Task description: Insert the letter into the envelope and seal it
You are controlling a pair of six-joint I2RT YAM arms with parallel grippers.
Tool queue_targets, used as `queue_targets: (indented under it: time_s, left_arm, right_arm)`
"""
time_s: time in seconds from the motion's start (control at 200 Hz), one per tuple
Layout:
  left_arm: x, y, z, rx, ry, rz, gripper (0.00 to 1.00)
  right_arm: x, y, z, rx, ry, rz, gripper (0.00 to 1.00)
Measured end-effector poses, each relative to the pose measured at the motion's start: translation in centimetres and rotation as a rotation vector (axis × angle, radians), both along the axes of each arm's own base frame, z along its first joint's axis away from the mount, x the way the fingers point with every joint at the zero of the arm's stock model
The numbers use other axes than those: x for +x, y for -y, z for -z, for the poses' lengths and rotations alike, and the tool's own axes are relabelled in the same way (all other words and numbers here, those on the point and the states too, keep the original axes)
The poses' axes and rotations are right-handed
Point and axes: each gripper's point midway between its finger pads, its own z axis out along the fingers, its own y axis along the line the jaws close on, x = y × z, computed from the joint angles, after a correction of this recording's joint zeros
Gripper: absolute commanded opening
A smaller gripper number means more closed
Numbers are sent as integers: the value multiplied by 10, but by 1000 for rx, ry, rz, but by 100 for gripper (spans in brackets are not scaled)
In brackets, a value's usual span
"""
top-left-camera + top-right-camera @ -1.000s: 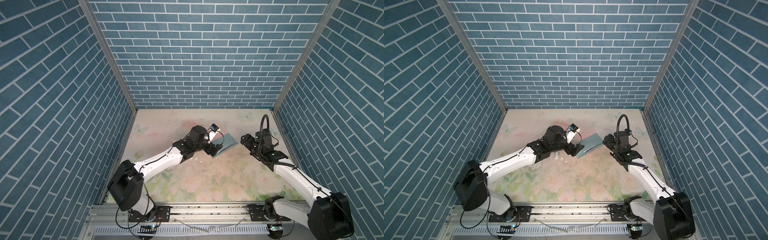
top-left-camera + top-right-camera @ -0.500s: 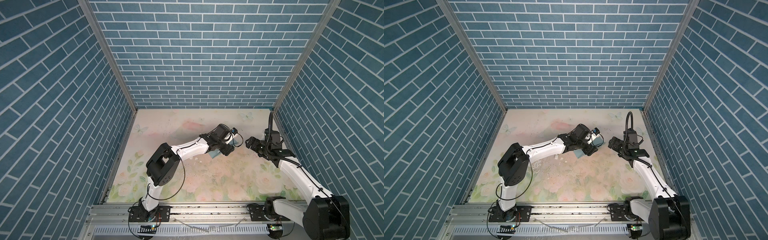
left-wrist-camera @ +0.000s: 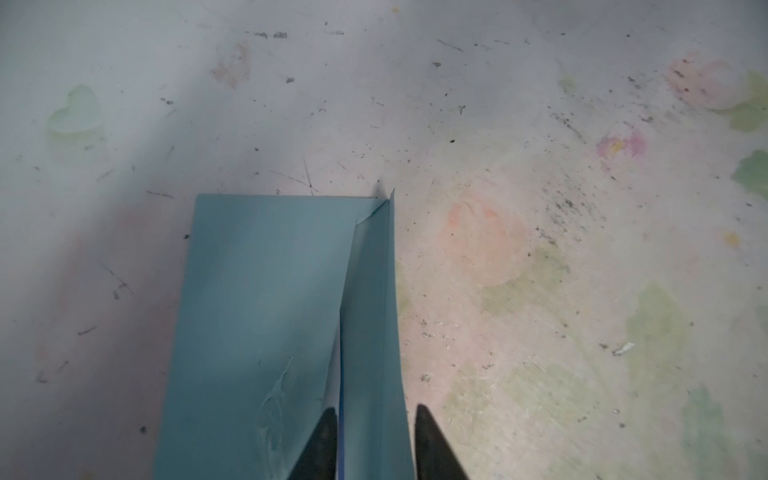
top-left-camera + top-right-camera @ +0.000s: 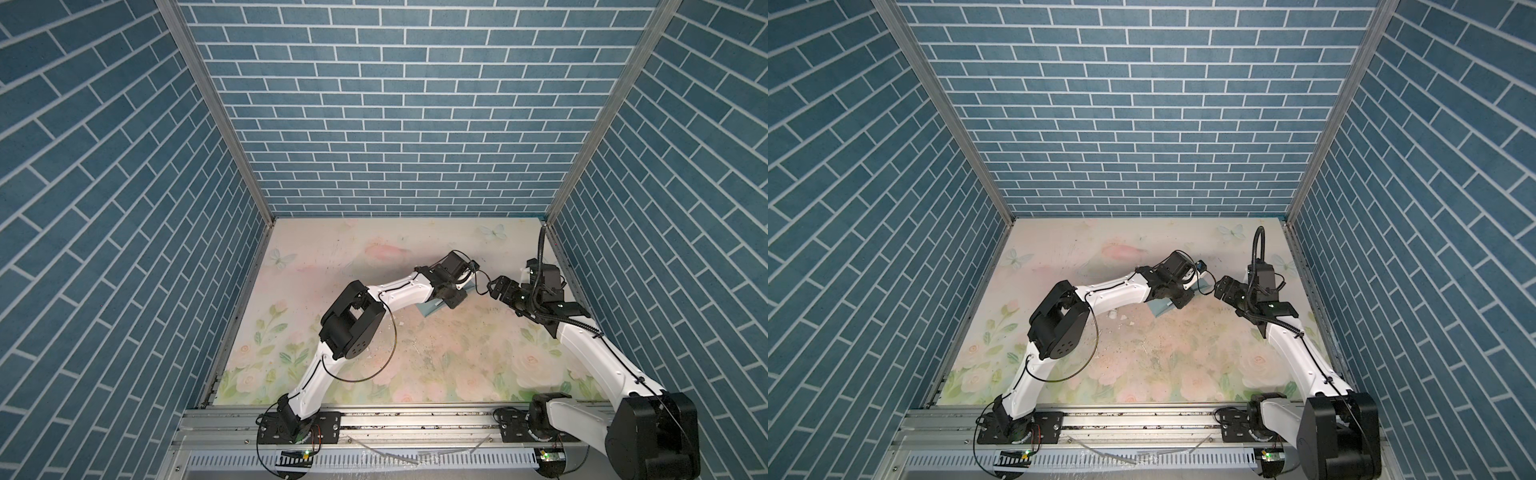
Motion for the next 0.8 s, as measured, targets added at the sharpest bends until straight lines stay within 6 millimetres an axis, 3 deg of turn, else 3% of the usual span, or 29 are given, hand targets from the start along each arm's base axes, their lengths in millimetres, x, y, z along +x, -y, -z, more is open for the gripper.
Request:
queue_targets:
  time_s: [0.17,0.41,0.7,0.8]
  left_arm:
    - [-3,-3,5,35,6,45,0]
    - [-4,-7,5,108,104,188,0]
    - [-21,-38,-17,194,329,398,0]
    - [-28,-44,-20,197,384,454,0]
  right_arm:
    - [-2,2,-1,-8,11,-8,89]
    - [-5,3,4,-6,-1,-13,89]
    - [-7,-1,6,16,-7,-35,88]
    - [-7,-6,5,36,-4,-55,82]
